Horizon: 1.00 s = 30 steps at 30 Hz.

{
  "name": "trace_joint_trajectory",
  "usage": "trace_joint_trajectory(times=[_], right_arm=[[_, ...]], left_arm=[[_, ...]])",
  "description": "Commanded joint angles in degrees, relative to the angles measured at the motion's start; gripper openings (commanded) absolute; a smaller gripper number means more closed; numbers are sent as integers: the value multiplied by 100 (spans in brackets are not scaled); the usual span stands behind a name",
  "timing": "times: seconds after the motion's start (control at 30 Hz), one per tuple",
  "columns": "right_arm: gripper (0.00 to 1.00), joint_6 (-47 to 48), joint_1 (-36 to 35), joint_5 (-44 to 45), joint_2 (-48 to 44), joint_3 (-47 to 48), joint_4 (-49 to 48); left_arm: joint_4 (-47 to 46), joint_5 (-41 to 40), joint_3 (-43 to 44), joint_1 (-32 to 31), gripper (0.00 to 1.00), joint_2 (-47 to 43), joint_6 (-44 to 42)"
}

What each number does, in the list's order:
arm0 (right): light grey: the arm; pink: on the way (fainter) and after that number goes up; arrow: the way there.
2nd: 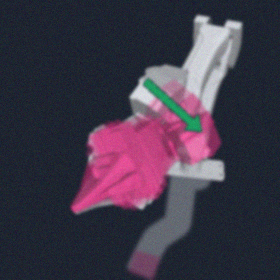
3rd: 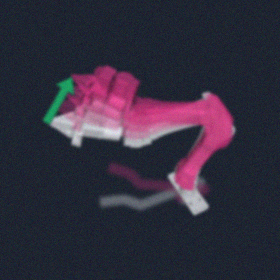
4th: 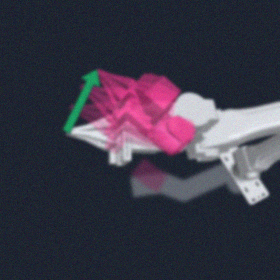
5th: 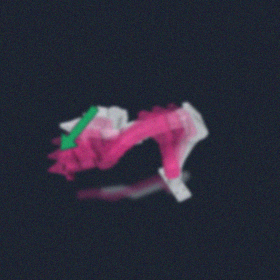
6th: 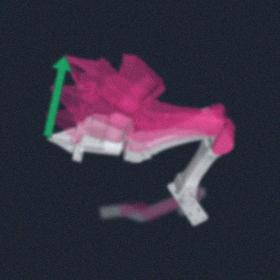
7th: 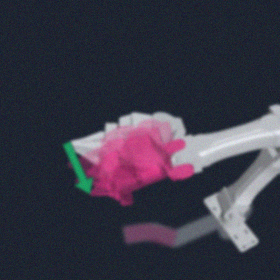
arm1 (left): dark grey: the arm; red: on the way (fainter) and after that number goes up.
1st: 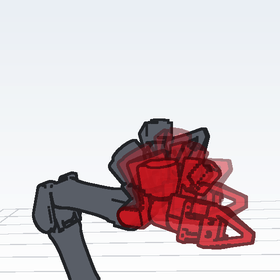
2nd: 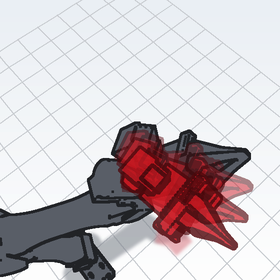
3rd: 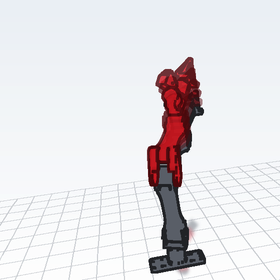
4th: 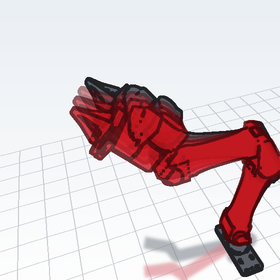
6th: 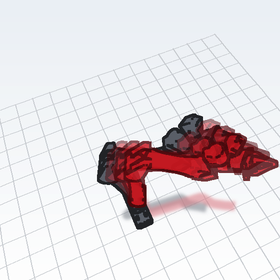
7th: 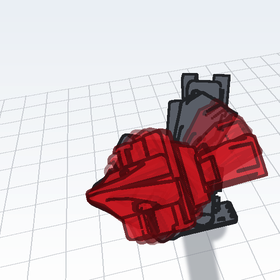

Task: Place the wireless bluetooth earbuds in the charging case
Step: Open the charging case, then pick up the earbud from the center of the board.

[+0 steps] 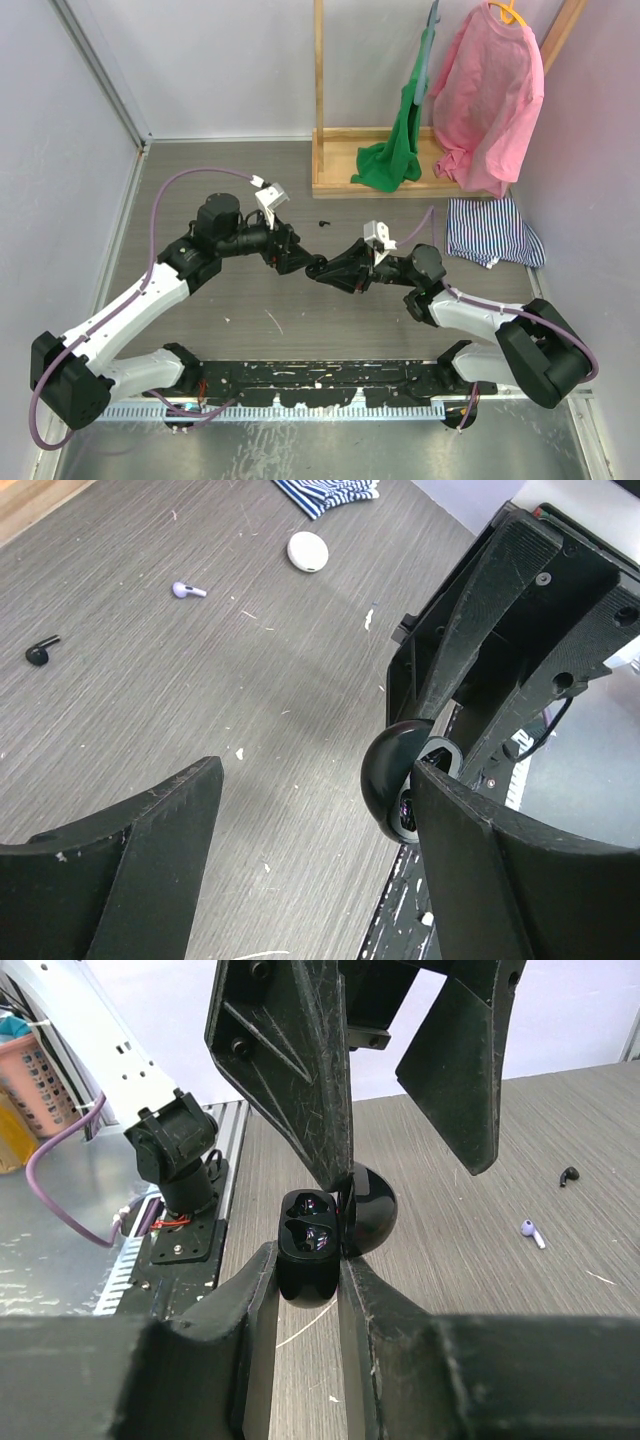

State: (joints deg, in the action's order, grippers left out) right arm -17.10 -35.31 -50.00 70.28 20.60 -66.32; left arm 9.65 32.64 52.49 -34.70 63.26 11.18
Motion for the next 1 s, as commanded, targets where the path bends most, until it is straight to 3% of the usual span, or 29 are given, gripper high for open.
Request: trace_joint_trajectory(times=[0.0,0.27,0.43,0.63,0.77,0.97], right_arm=[[1,294,-36,244,2,-78,-290],[1,866,-37,1122,24,-374,-221],[1,1032,-34,1523,135,-703,-734],[1,1269,-38,1985,-13,-1063,-938],[1,1338,-37,2222,-127,-1184,-872],[1,1364,-33,2344,-112,-1222,-876]], left_arm=[[-299,-346,271,42,79,-40,74],[-26,-1803,227,182,86,-50,432],[-28,-2616,132,429,87,43,737],[-123,-3216,-95,1109,87,215,1218],[-220,-3769,-175,1426,87,364,1211],[-131,-3952,68,2029,85,1091,1080]])
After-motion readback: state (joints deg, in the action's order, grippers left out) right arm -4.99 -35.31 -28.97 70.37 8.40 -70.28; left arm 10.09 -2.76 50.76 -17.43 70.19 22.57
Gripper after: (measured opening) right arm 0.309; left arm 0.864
